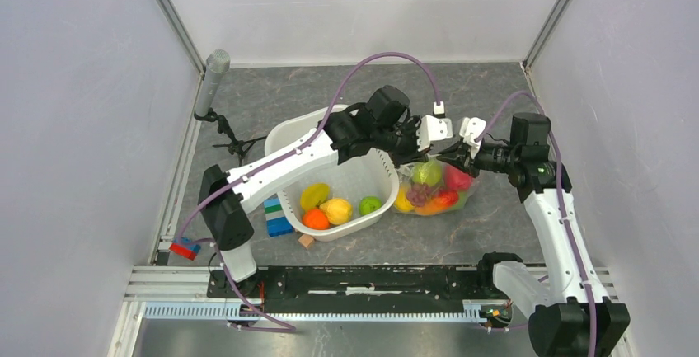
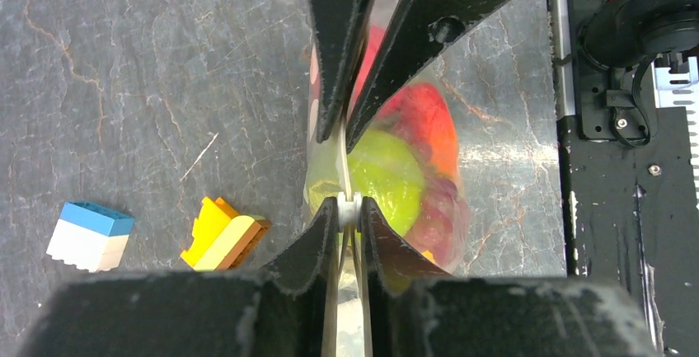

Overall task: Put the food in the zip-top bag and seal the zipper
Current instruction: Zip the zipper food storage bag at the center of the board.

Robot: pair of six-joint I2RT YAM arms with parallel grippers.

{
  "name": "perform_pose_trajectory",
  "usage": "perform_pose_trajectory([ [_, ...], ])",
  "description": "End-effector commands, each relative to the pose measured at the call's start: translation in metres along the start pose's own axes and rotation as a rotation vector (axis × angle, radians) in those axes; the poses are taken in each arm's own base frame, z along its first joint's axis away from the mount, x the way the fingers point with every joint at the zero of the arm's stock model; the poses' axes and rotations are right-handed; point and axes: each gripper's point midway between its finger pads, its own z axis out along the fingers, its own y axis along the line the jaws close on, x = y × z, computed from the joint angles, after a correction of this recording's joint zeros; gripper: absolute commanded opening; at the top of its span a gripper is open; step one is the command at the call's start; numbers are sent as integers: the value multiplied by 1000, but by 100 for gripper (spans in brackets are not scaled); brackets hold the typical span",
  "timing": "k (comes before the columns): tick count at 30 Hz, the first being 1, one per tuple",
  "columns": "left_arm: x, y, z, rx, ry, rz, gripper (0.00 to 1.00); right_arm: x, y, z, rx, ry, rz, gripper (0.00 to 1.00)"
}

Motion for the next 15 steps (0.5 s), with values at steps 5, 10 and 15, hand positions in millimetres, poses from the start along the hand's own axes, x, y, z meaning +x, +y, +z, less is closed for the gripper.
perform_pose_trajectory([
  [5, -28, 2, -23, -46, -108, 18, 2, -4, -21, -7, 134, 15, -72, 0],
  [10, -17, 6, -33, -71, -95, -7, 2, 5, -32, -13, 203, 78, -58, 0],
  [15, -10, 10, -42, -96, -109, -33, 4, 8, -38, -18, 242, 112, -62, 0],
])
